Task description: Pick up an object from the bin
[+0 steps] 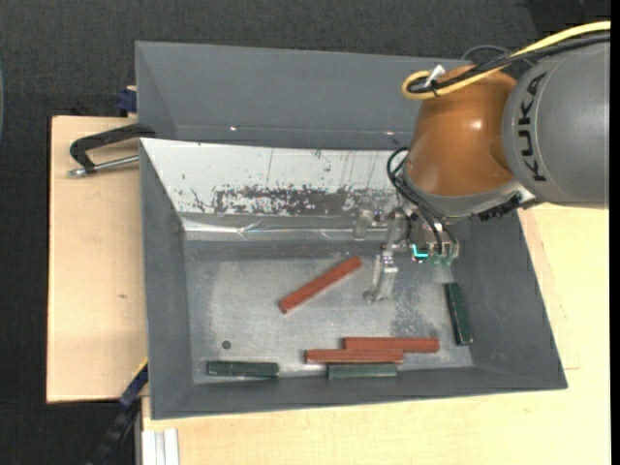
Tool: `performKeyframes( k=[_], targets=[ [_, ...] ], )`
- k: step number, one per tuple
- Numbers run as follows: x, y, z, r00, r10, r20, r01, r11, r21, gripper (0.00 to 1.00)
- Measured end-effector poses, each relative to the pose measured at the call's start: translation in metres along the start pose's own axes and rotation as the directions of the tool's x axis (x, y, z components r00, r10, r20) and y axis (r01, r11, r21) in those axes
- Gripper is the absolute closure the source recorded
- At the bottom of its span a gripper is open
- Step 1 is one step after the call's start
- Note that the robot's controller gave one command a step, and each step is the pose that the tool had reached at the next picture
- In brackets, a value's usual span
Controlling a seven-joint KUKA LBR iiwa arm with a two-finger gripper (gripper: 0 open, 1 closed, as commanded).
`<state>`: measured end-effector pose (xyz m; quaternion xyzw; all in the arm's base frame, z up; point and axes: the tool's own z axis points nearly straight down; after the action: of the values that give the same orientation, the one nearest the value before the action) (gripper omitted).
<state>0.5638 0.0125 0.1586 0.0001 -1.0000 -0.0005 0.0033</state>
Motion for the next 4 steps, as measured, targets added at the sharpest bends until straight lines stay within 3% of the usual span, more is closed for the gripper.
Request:
performKeyframes(
  k=[1,2,3,4],
  targets=[
    [-0.002,0.0,-0.004,1.0,0.001,0.008,-0.001,1.0,0.0,0.0],
    [-0.015,0.023,0.036,0.966,-0.26,0.014,0.26,0.966,0.004,0.0],
    [-0.014,0.045,0.045,0.877,-0.48,0.008,0.48,0.877,0.003,0.0],
    [-0.019,0.052,0.032,0.947,-0.321,0.014,0.321,0.947,0.003,0.0]
  ],
)
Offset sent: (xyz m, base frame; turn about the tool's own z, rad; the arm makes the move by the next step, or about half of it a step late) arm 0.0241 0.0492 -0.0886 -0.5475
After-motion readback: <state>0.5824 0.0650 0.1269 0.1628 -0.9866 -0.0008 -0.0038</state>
